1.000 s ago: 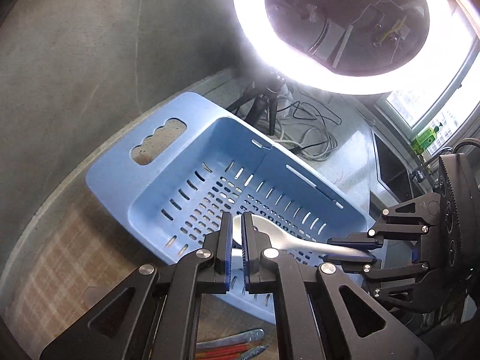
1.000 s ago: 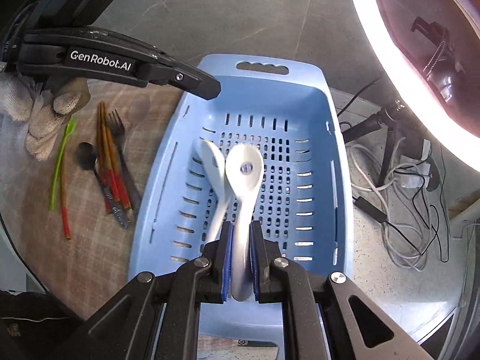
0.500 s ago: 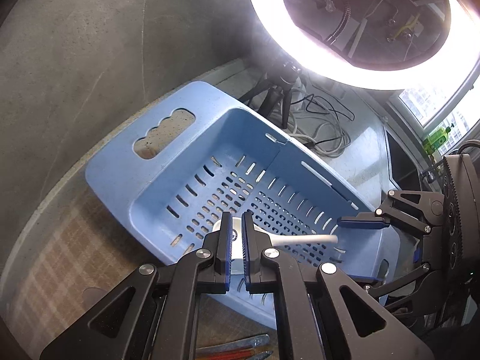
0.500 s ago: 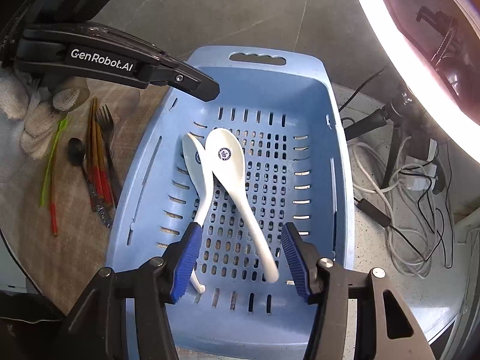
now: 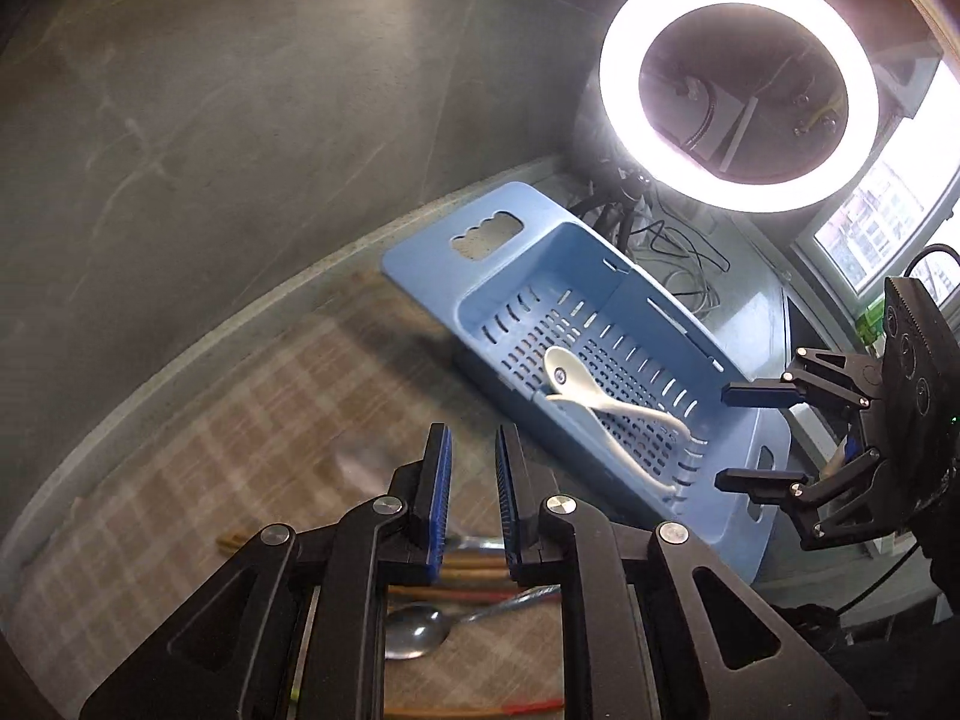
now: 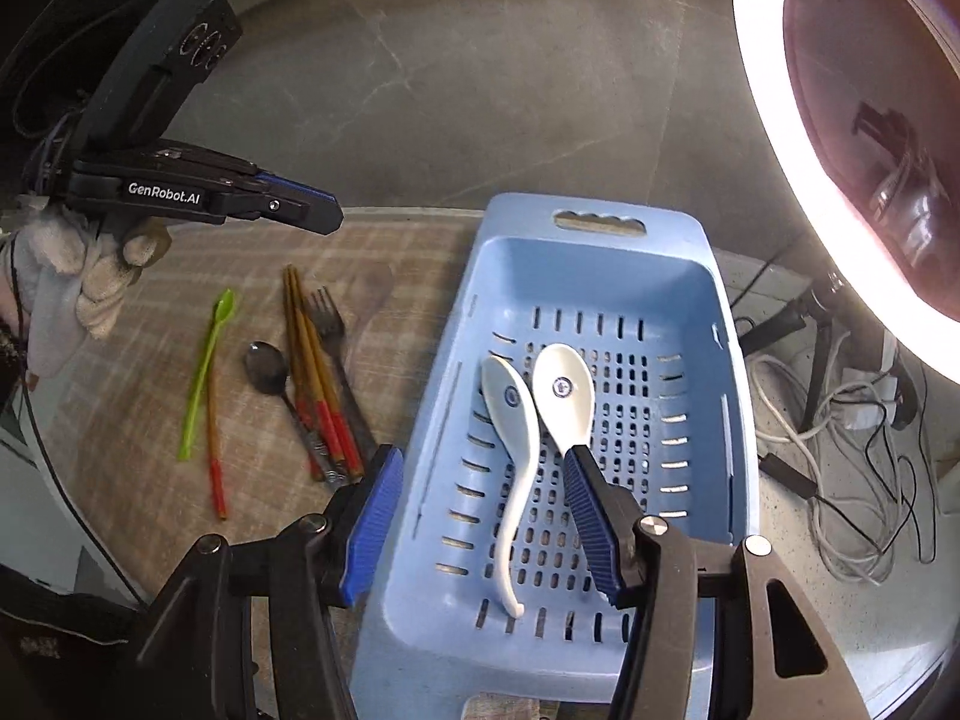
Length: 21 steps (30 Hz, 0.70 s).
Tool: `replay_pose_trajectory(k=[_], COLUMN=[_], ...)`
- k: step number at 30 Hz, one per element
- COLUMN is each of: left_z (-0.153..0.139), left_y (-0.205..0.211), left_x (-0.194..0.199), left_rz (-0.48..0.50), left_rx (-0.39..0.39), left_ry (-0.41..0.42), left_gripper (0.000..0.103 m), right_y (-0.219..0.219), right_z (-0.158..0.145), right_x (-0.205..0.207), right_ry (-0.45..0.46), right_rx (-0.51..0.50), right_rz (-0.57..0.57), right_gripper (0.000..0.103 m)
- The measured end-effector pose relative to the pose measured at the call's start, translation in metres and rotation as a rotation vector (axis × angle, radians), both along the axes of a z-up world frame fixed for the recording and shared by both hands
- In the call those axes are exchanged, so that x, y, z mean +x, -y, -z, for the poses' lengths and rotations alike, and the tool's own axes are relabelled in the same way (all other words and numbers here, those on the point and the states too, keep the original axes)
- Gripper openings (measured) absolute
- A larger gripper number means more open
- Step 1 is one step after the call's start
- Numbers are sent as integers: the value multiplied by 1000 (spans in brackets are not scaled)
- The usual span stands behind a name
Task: Organize utensils
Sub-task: 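Lower the second spoon into the basket and open the right gripper, then move the right gripper to the metal spoon handle and close on it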
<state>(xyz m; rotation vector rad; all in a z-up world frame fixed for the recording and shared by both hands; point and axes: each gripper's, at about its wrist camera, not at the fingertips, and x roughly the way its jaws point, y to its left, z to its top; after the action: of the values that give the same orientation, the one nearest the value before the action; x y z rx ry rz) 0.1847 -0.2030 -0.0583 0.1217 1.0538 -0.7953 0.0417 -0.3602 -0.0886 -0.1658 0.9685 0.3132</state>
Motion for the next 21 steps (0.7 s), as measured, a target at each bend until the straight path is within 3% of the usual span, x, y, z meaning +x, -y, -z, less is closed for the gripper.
replay_pose_trajectory(k=[7, 13, 17, 21], left_z=[5, 20, 31, 41], left_y=[-59, -81, -87, -88], left_x=[-20, -31, -37, -40], left_rz=[-62, -85, -79, -69], left_rx=[10, 14, 14, 24], left_ry=[-24, -61, -87, -106], left_gripper=[13, 13, 13, 13], right_y=[-55, -93, -112, -121], right_z=[5, 21, 40, 54], right_x=[-3, 0, 5, 15], right_ry=[-23, -112, -183, -226], right_rx=[-34, -38, -41, -66], right_rz=[-113, -198, -252, -260], right_gripper=[52, 52, 37, 32])
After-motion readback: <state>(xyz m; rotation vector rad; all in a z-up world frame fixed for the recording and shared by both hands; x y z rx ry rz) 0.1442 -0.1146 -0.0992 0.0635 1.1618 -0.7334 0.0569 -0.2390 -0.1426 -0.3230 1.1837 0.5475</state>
